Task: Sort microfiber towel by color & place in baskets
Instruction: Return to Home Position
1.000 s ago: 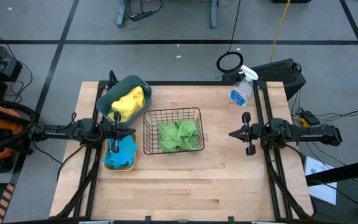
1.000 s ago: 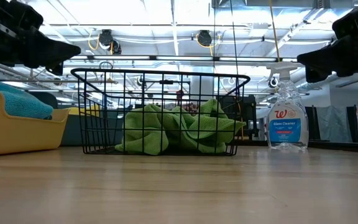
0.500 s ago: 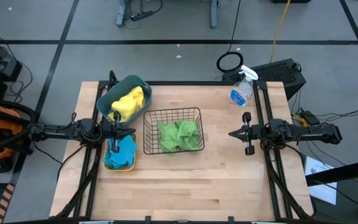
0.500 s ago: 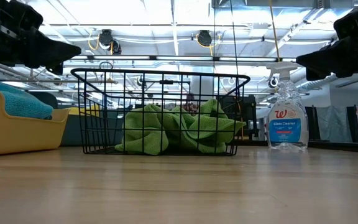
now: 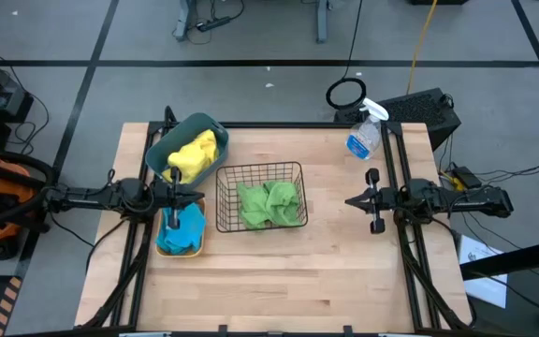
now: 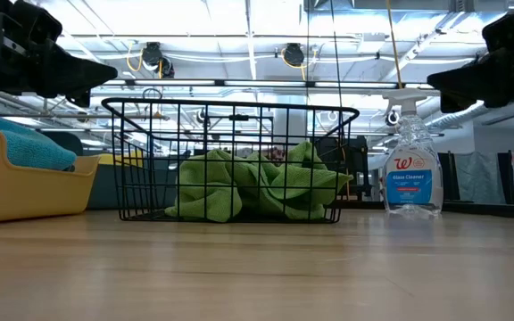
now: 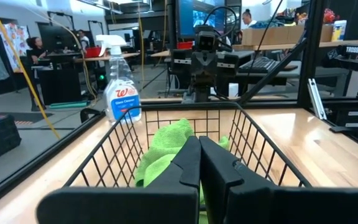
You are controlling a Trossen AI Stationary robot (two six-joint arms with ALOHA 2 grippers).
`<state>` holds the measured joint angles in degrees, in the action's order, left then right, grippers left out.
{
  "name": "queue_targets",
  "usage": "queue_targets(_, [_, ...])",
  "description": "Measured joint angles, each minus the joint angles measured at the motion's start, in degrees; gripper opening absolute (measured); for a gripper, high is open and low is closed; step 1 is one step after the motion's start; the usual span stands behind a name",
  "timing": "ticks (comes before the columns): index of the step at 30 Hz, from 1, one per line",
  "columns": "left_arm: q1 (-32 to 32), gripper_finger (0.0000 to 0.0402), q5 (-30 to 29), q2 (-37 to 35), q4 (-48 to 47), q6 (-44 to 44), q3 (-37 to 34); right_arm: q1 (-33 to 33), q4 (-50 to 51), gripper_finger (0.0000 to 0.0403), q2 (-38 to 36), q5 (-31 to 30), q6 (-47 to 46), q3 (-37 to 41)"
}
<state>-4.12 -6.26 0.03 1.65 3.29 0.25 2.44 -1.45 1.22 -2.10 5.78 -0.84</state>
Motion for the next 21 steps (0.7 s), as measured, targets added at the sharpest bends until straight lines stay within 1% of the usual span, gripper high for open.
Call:
queue_targets(2, [0.0,0.0003,-0.1,0.0,0.2,0.0,0.0,0.0,0.2,0.0000,-0.3,1.9,1.4,0.0])
queue_targets(7, [0.0,0.0003,-0.2,0.0,0.2,0.0,0.0,-0.1,0.1,0.0000,-1.1,1.6,4.1,0.0])
queue_targets(14, [0.0,0.0003,-0.1,0.0,0.1,0.0,0.0,-0.1,0.3,0.0000,-0.9,2.1,2.6,0.0])
queue_targets(18, [0.0,0.0003,3.9,0.0,-0.7,0.5,0.0,-0.1,0.2,0.0000,-0.9,2.1,2.6,0.0])
queue_targets(21, [0.0,0.0003,4.1,0.0,-0.7,0.0,0.0,-0.1,0.2,0.0000,-0.9,2.1,2.4,0.0])
